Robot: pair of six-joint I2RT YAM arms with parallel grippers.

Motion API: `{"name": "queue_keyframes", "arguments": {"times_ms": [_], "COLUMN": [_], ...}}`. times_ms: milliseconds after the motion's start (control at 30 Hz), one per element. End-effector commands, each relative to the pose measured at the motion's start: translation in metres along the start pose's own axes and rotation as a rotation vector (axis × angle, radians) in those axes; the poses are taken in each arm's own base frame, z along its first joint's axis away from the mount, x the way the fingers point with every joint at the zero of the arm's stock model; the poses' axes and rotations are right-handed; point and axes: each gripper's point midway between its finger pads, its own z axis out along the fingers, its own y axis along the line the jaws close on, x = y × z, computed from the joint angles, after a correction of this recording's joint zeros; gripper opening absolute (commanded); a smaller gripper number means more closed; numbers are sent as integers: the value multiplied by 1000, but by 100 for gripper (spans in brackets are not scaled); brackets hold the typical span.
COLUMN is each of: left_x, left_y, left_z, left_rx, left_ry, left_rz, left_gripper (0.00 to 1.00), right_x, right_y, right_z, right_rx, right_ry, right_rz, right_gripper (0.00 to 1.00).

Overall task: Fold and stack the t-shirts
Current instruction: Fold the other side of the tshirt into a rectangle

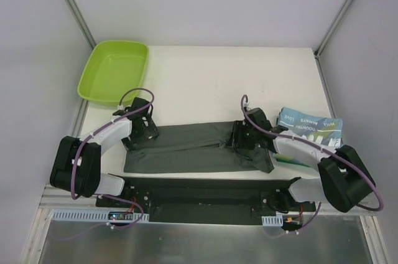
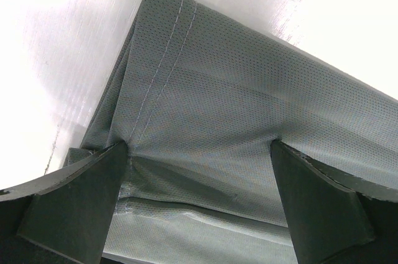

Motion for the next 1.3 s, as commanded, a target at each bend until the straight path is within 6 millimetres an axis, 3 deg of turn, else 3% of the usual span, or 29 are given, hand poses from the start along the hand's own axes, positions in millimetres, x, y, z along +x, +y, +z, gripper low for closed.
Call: {"name": "queue_keyframes", "arguments": {"times_ms": [0, 533, 767, 1100, 1267], "left_x": [5, 5, 5, 5, 4], "left_y": [9, 8, 8, 10, 10], "left_z": [3, 2, 2, 3, 3], "left_rx": [-17, -15, -16, -25, -27], "left_ry": [14, 14, 15, 11, 9], "left_rz": [4, 3, 4, 6, 6], "left_gripper": [99, 99, 99, 99, 99], "right_x": [-23, -27, -13, 37, 35], "right_y": [25, 40, 40, 22, 27], "right_z": [3, -13, -7, -15, -32], "right_rx": [-76, -157, -159, -77, -76], "right_ry": [-42, -82, -35, 185, 166], "right_rz": [-12, -25, -24, -234, -324], "right_gripper": [50, 46, 39, 45, 57]}}
